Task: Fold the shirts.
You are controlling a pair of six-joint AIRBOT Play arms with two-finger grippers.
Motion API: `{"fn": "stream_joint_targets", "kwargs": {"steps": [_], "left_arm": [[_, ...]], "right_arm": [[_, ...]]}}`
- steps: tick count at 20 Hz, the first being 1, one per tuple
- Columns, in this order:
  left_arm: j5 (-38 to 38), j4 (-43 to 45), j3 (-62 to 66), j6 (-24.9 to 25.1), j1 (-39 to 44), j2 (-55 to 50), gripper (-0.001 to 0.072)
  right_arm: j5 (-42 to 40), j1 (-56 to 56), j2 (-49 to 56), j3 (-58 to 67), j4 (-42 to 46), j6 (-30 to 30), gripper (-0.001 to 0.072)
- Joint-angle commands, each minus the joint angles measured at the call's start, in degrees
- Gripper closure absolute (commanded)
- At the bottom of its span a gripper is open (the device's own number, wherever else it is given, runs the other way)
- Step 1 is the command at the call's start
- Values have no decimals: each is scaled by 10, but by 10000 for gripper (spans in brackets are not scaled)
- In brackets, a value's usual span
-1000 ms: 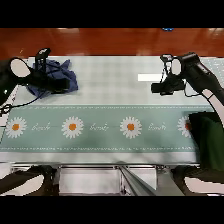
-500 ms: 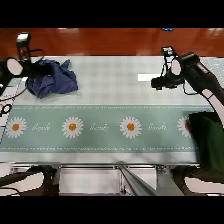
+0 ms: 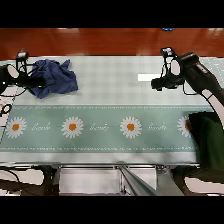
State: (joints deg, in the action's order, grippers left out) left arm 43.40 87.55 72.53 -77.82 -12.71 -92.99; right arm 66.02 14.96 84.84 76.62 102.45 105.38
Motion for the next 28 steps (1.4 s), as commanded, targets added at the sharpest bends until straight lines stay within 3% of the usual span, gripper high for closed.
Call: {"fn": "stream_joint_targets", "kwargs": {"steps": [1, 2, 3, 4, 7, 12, 15, 22, 25, 28], "left_arm": [[22, 1, 17, 12, 5, -44, 204], [42, 1, 29, 12, 7, -51, 251], [70, 1, 46, 2, 6, -54, 552], [89, 1, 62, 0, 6, -54, 692], [153, -9, 133, -16, 13, -39, 693], [149, -209, 216, -17, 23, 70, 693], [150, -265, 255, -17, 32, 146, 693], [163, -276, 390, -17, 100, 254, 694], [194, -276, 466, -19, 136, 257, 694], [226, -276, 462, -21, 167, 279, 694]], "right_arm": [[0, 0, 0, 0, -5, 7, 300], [1, 0, 0, 0, -5, 7, 300], [3, 0, 0, 0, -5, 7, 300], [7, 0, 0, 0, -5, 7, 300], [27, 0, -1, 0, -3, 7, 300], [75, 0, -40, 0, -3, -10, 300], [75, 12, -104, -29, 1, -27, 300], [61, 105, -255, -154, -8, -40, 300], [42, 143, -304, -188, -6, -6, 300], [44, 156, -349, -191, 3, 40, 300]]}}
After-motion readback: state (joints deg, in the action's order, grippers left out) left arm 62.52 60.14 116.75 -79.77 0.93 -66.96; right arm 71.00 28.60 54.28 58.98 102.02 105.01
